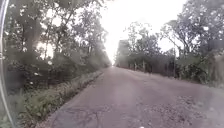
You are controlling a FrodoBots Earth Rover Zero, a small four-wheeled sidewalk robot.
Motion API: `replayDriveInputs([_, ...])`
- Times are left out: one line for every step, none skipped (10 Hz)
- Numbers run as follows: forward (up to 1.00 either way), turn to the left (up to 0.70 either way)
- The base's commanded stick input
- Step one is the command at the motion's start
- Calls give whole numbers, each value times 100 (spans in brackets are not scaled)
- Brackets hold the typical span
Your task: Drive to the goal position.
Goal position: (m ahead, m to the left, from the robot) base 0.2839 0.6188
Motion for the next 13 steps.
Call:
replayDriveInputs([10, 1])
replayDriveInputs([10, 1])
replayDriveInputs([10, 1])
replayDriveInputs([10, 1])
replayDriveInputs([10, 1])
replayDriveInputs([10, 1])
replayDriveInputs([10, 1])
replayDriveInputs([10, 1])
replayDriveInputs([10, 1])
replayDriveInputs([10, 1])
replayDriveInputs([10, 1])
replayDriveInputs([10, 1])
replayDriveInputs([10, 1])
